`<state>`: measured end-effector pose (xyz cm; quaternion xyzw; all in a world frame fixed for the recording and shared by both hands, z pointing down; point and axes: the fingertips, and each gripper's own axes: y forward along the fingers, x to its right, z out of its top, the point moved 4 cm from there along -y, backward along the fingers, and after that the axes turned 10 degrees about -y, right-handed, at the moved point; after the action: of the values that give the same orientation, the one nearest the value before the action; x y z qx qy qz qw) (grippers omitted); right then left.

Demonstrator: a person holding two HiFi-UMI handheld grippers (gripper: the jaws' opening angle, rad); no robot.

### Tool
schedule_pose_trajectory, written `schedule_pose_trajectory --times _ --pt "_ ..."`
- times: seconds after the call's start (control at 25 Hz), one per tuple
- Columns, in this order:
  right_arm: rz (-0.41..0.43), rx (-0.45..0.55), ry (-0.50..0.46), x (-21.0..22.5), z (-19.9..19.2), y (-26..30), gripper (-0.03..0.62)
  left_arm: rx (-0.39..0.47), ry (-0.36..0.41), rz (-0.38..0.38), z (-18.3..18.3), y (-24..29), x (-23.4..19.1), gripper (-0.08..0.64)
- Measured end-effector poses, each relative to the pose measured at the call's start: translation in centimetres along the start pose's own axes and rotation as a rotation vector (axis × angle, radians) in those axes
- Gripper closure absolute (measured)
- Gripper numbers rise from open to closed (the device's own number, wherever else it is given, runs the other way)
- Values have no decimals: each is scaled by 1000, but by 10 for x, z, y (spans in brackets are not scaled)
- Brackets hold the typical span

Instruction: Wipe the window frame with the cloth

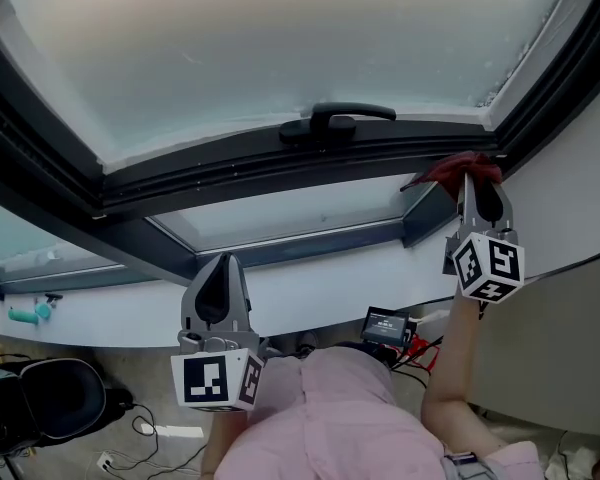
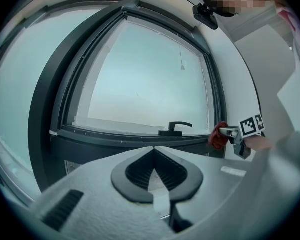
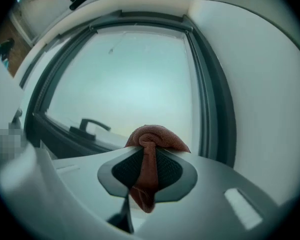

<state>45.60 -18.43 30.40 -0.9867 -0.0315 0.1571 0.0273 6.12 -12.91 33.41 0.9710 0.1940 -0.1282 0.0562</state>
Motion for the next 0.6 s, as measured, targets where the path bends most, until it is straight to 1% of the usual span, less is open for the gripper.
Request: schedule_pose_trajectory --times 0.12,0.24,0.32,0.44,0.6 --pt "69 119 24 -35 50 0 523 4 -1 -6 2 -5 -3 563" --pt "142 178 3 -75 80 1 525 10 -4 -2 4 -13 -7 563" --pt "198 182 -1 -104 85 3 525 16 -7 6 6 -18 -11 563" --pt "294 159 25 -147 78 0 525 22 -10 19 8 -26 -16 563" --pt "442 140 65 -198 70 -25 525 31 -10 49 9 -35 -26 563"
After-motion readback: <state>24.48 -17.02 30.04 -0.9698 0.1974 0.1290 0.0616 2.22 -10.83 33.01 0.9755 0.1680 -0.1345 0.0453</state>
